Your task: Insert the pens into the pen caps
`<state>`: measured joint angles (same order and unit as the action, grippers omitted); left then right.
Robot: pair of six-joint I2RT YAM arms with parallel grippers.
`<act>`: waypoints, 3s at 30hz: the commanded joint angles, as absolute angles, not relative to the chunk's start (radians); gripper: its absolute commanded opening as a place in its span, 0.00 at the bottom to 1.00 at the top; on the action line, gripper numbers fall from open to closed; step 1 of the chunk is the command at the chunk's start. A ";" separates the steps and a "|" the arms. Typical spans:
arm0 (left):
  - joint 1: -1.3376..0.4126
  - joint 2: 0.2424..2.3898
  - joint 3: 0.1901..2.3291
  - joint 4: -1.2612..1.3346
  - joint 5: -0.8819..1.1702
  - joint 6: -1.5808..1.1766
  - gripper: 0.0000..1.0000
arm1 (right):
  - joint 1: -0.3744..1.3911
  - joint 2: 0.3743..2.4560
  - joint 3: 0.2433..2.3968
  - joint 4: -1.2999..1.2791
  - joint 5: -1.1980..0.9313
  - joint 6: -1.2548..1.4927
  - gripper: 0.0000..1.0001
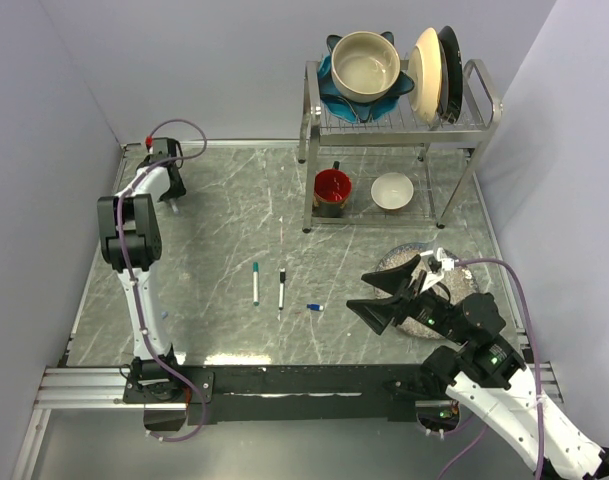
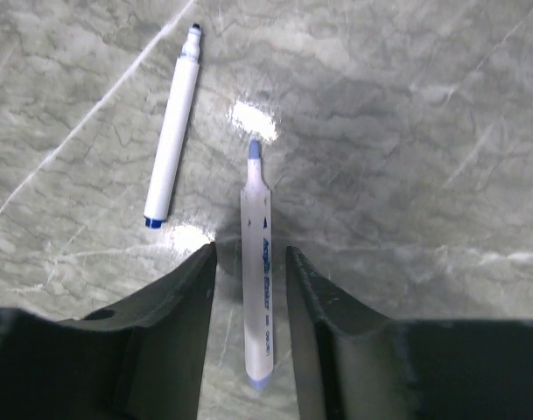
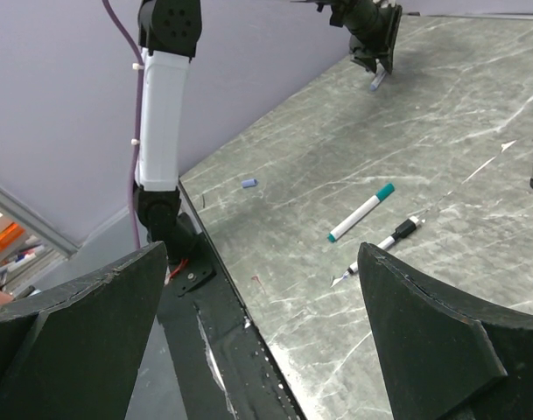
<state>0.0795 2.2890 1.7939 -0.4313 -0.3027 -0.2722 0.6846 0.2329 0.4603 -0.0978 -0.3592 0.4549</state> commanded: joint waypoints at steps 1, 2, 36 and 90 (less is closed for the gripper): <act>0.081 2.332 1.825 -0.480 -0.322 -0.268 0.39 | 0.686 0.247 0.517 -0.066 -0.354 0.453 0.98; 0.081 2.336 1.827 -0.483 -0.324 -0.267 0.38 | 0.686 0.247 0.517 -0.069 -0.353 0.454 0.98; -0.406 1.338 0.856 -0.082 0.124 -0.808 0.01 | 0.689 0.753 0.429 0.353 -0.462 0.699 0.96; -0.750 0.916 0.597 0.295 0.015 -1.097 0.11 | 0.813 1.155 0.583 0.680 -0.334 0.885 0.00</act>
